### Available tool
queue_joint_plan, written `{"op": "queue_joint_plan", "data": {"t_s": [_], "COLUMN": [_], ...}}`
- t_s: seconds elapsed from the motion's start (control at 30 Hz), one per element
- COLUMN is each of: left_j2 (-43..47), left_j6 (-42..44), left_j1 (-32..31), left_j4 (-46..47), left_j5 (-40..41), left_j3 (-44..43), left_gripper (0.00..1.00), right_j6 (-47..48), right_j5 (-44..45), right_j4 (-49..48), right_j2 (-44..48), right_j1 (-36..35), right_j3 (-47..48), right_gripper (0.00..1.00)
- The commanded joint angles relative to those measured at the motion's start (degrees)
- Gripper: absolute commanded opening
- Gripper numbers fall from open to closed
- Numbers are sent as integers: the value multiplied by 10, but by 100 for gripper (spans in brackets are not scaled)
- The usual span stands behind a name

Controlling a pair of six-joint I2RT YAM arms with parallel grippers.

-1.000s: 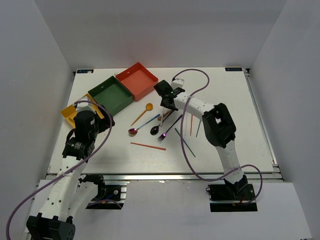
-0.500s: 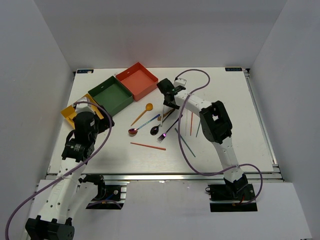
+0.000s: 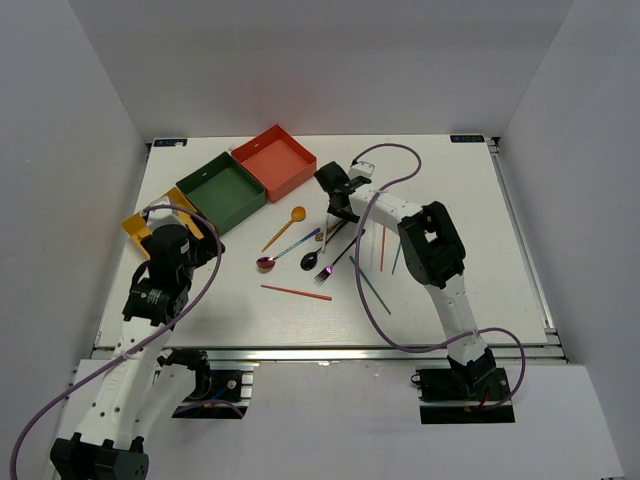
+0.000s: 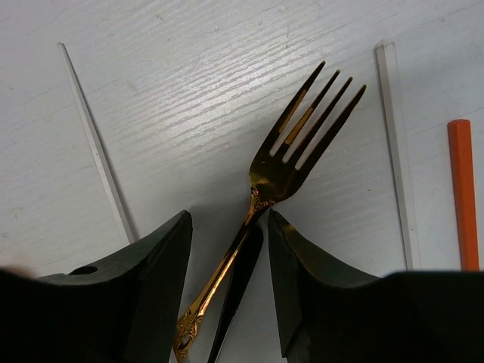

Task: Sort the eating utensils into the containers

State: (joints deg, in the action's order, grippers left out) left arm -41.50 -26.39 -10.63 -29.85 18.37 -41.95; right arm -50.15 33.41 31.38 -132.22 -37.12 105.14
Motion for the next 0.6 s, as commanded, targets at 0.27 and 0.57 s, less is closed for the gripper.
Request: {"op": "queue_joint_plan", "data": {"t_s": [0.27, 0.57], "left_j2": [2, 9], "left_j6": [-41, -81], "left_j1": [-2, -3], "left_j4": [-37, -44], "left_j5": [126, 248], "left_j3": [-26, -32], "left_gripper": [98, 98], "right_j6": [2, 12], "right_j5": [-61, -103], "right_j4": [-83, -138], "right_j2": [43, 77], "right_j1": [11, 11], "right_j3": [-79, -153], "right_gripper": [55, 72]}}
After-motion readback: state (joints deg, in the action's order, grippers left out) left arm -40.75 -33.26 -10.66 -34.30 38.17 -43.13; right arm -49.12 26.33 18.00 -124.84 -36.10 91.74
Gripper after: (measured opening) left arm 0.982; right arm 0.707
